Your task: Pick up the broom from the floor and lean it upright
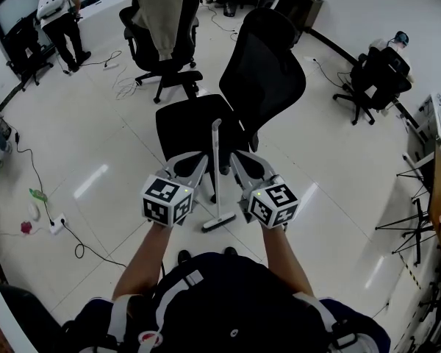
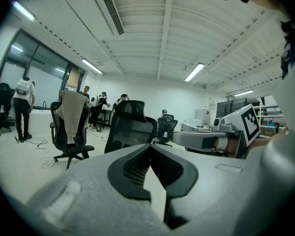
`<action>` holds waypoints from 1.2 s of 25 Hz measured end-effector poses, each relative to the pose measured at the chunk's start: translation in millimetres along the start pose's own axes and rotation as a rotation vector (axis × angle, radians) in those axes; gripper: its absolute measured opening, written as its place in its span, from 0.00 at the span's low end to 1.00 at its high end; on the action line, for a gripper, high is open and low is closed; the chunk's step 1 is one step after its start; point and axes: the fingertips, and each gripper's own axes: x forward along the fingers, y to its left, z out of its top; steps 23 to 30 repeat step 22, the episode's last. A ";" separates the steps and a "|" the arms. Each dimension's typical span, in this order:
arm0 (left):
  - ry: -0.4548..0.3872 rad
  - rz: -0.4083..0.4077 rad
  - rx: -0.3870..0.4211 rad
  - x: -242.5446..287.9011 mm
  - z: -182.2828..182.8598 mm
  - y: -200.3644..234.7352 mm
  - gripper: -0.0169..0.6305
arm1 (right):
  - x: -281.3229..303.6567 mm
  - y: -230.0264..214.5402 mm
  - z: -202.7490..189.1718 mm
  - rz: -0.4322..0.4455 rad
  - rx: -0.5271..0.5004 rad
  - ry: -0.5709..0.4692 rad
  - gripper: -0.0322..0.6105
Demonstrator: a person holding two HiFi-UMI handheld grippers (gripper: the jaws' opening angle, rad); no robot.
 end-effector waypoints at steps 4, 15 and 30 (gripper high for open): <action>0.002 0.000 -0.002 1.7 -2.3 -1.7 0.03 | -0.1 -0.6 -1.6 0.014 0.003 0.002 0.06; 0.005 0.002 0.001 1.2 -1.4 -7.7 0.03 | -4.2 1.1 -1.2 0.020 0.006 0.008 0.06; 0.007 0.001 -0.003 2.4 0.0 -8.0 0.03 | -3.4 0.3 0.4 0.019 0.003 0.012 0.06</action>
